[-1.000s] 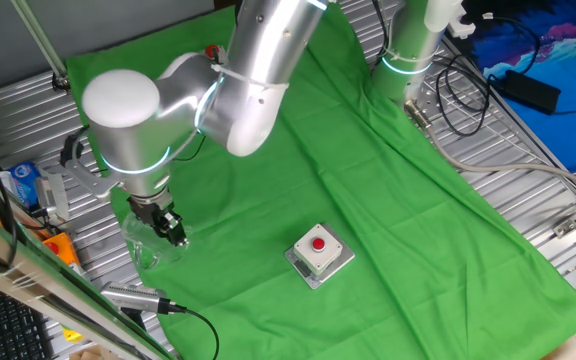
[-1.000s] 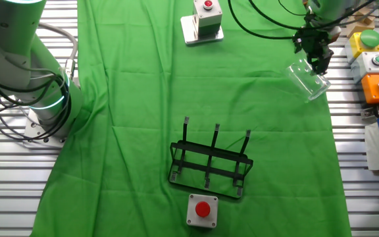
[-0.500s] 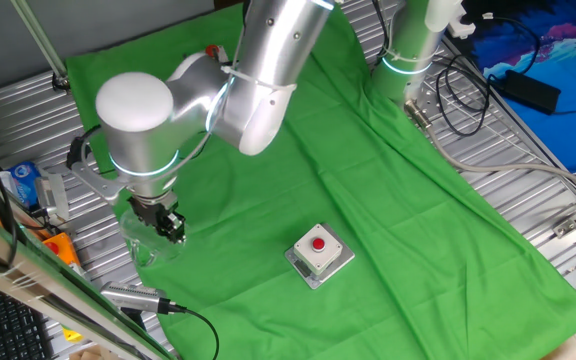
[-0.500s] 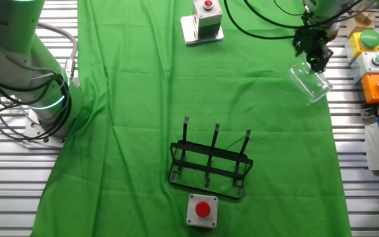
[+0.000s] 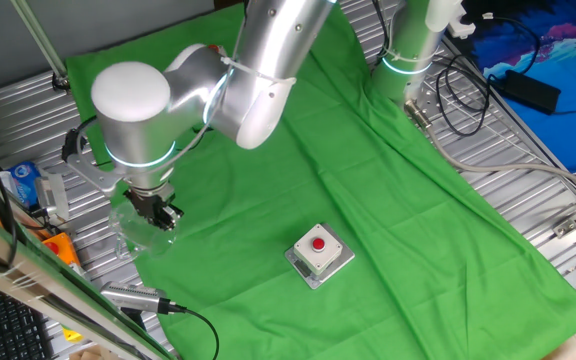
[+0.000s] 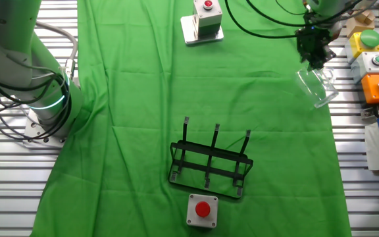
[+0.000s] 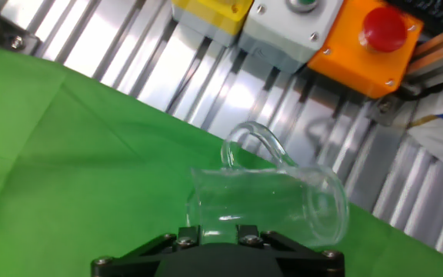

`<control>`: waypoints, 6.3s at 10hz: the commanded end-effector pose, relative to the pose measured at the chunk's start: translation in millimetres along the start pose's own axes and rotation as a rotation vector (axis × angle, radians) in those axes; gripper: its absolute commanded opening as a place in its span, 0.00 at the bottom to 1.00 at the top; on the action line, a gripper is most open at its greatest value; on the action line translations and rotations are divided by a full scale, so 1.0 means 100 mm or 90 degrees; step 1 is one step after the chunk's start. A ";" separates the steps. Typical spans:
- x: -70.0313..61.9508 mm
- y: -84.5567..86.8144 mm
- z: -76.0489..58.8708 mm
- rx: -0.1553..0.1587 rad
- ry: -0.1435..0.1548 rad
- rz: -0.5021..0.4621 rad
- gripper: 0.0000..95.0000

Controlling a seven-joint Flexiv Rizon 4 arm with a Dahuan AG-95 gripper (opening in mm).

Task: Take the cup off the cup rack

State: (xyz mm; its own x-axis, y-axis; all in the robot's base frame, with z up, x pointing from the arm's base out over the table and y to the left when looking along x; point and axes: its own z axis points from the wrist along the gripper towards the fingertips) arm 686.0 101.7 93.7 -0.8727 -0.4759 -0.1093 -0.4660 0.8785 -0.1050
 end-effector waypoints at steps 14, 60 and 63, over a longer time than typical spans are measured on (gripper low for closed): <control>0.09 -0.14 -0.08 0.040 0.008 -0.091 0.60; 0.93 -0.21 -0.82 -0.111 0.095 -0.165 0.00; 1.09 -0.22 -0.83 -0.151 0.106 -0.162 0.00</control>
State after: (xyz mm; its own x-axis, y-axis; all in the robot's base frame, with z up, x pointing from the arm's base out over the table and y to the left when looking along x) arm 597.0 35.9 167.8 -0.7132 -0.6987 0.0570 -0.6960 0.7154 0.0612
